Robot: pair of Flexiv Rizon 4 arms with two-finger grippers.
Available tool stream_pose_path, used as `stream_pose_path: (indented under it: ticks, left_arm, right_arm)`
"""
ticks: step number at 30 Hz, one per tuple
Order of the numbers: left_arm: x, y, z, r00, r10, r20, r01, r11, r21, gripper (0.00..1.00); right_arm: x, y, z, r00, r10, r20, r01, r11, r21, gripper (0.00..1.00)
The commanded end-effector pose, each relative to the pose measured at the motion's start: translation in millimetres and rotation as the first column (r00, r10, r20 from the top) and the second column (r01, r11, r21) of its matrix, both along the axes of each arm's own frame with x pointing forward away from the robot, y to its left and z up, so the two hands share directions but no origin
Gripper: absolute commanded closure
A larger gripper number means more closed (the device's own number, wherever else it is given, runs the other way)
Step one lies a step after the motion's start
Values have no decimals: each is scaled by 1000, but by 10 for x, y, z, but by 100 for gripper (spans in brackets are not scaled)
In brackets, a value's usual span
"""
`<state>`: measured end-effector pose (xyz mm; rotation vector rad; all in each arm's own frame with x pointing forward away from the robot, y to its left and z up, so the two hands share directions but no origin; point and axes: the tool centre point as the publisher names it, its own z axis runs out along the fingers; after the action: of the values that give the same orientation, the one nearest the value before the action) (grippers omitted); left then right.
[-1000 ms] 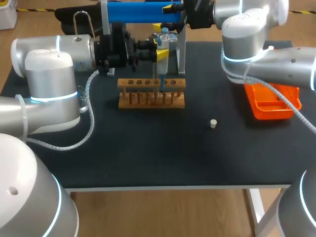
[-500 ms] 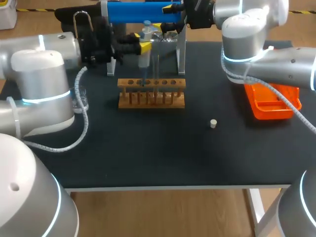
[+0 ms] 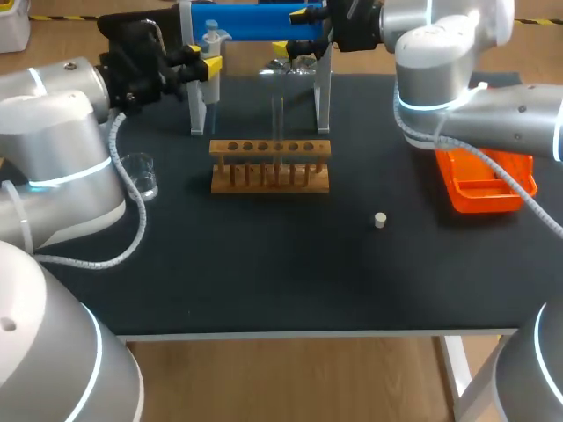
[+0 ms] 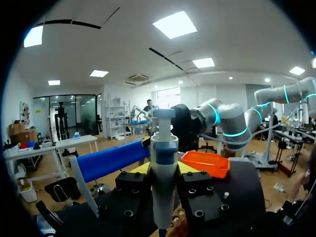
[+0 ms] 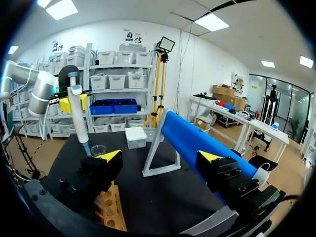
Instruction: Invert the test tube, pick up the pipette, mount the tip to pipette, aspirate from beaker and dispense into the tube, eject the tip, return the pipette, and cap with the stopper.
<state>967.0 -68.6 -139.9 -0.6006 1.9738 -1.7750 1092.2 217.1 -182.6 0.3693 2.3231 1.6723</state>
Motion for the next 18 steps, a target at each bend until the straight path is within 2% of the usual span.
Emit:
stream_pose_path:
  ticks: [1,10,18]
  left_arm:
    - [161,0,-22,998,64,3,-64,998,-23,100]
    - [491,69,-47,982,186,-12,-186,982,-26,100]
    - [744,98,-45,950,311,-34,-312,950,-20,100]
  right_arm:
    - [-6,-6,4,1000,-1,0,1,1000,-1,0]
    - [-6,-6,4,1000,-1,0,1,1000,-1,0]
    - [-6,-6,4,1000,-1,0,1,1000,-1,0]
